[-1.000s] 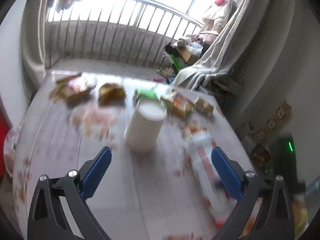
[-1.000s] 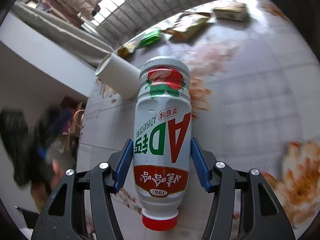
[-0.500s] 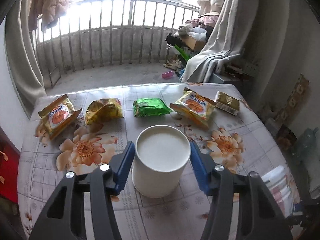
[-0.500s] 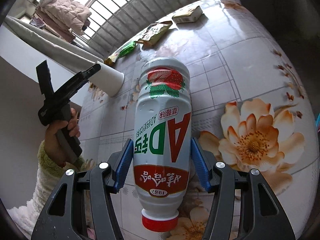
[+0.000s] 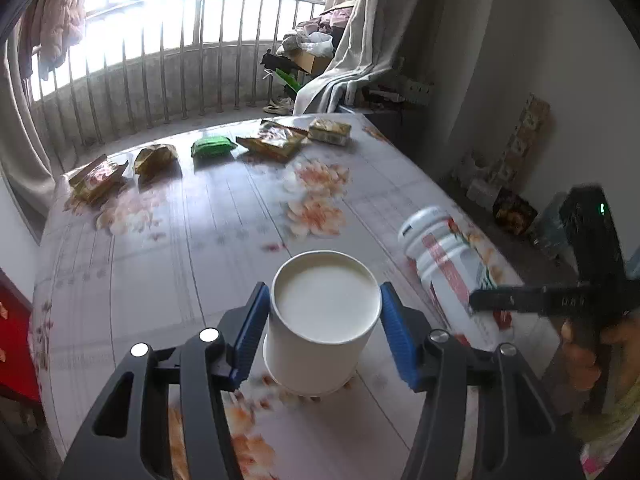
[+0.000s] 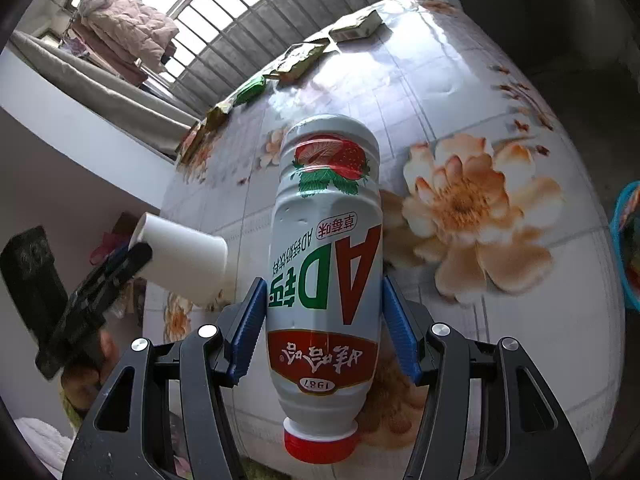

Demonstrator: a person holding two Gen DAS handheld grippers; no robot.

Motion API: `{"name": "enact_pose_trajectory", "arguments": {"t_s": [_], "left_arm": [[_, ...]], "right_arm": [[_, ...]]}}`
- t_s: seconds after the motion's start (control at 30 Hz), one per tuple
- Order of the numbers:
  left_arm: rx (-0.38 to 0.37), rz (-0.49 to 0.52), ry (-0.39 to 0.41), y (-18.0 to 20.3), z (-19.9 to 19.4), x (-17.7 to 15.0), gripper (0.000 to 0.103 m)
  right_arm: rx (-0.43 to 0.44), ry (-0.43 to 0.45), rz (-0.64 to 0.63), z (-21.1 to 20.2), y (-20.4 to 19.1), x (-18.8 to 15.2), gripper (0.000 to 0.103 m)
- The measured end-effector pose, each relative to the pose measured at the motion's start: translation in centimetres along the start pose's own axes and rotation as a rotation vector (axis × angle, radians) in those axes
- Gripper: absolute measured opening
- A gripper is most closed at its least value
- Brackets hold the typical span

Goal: Collect trash
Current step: 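Close the left tool on the white paper cup, then lift the paper cup with the left tool while the right tool lifts the bottle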

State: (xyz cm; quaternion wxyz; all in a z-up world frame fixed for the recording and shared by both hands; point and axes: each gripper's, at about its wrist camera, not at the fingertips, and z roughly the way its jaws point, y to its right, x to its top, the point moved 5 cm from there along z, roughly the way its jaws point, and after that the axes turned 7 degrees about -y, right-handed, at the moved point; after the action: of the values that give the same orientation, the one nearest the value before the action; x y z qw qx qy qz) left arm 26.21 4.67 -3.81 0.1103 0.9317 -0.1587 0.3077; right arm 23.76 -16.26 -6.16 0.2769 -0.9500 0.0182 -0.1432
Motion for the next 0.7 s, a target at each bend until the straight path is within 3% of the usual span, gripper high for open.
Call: {"name": "enact_pose_trajectory", "arguments": {"t_s": [0.13,0.2,0.23,0.43,0.7], "left_arm": [[0.026,0.006,-0.040,1.2,1.3,-1.5,0.057],[0.036,-0.008,-0.055,1.3,2.1,-1.9,0.070],[0.045,-0.009,-0.056,1.3,2.4,-2.0,0.072],[0.099,0.043,-0.059,1.7,3.9,-2.5,0.073],[0.103,0.053,-0.057,2.0,4.8,-2.5,0.073]], "right_arm": [[-0.009,0.008,0.005,-0.1,0.0,-0.3,0.054],[-0.016,0.009,0.010,0.0,0.0,-0.3,0.054],[-0.018,0.009,0.011,0.1,-0.1,-0.2,0.054],[-0.012,0.001,0.042,0.2,0.0,-0.1,0.057],[0.013,0.006,0.078,0.1,0.2,0.3,0.065]]}}
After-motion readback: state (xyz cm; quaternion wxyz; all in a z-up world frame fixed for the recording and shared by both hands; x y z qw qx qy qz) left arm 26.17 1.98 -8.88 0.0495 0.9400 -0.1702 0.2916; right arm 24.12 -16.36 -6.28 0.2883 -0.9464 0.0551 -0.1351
